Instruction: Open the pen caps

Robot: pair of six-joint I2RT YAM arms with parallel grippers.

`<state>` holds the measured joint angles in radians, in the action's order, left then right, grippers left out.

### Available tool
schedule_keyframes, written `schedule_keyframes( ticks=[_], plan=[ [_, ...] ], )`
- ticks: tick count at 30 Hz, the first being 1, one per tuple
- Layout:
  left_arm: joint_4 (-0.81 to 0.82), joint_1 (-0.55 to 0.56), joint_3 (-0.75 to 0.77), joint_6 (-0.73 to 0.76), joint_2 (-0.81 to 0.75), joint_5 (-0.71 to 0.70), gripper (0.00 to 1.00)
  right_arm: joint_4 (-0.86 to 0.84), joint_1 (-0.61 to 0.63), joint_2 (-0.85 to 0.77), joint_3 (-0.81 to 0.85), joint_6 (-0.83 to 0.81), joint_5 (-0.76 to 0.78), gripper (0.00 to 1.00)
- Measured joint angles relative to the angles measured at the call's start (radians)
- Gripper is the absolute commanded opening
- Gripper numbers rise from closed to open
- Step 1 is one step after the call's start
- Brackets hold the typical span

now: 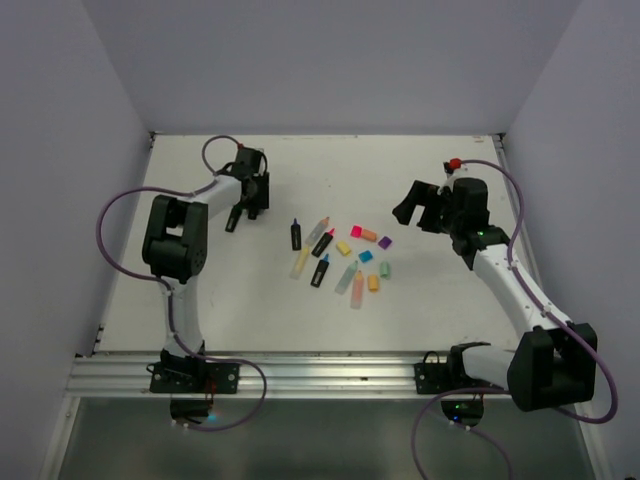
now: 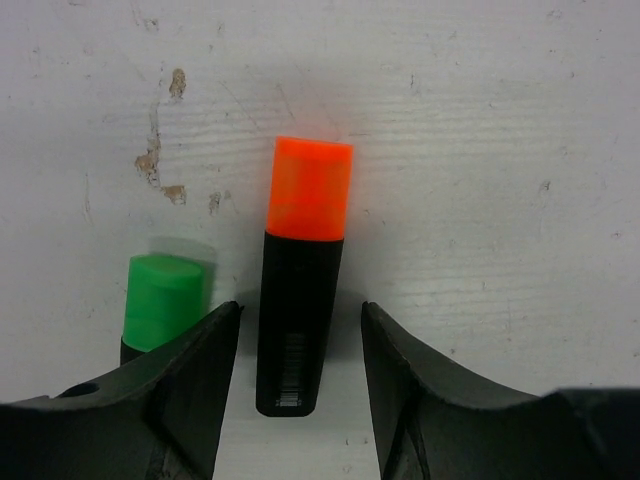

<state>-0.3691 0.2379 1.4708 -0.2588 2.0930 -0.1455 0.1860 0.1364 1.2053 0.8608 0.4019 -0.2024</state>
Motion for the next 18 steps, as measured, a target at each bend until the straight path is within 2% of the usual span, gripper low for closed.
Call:
schedule_keyframes(
  ticks=[2,5,6,8,9,18],
  plan=[
    [-0.008,-0.002,0.005,0.007,0.003,0.004,0.52,0.000,0.000,0.000,0.000,0.000,-0.002,0.98],
    [-0.016,-0.003,0.007,0.014,0.004,0.016,0.41,0.000,0.000,0.003,0.000,0.000,-0.003,0.99],
    [-0.018,-0.003,0.007,0.016,0.004,0.023,0.34,-0.001,0.000,0.006,0.000,0.001,-0.004,0.99],
    [-0.016,-0.003,0.007,0.017,0.003,0.034,0.26,-0.002,0.000,0.012,0.000,0.002,-0.009,0.98],
    [-0.016,-0.003,0.006,0.017,0.003,0.040,0.17,-0.003,0.000,0.015,0.000,0.002,-0.013,0.99],
    [-0.004,0.008,-0.087,0.015,-0.068,0.110,0.03,-0.043,0.001,0.019,0.000,0.010,-0.100,0.99]
  ],
)
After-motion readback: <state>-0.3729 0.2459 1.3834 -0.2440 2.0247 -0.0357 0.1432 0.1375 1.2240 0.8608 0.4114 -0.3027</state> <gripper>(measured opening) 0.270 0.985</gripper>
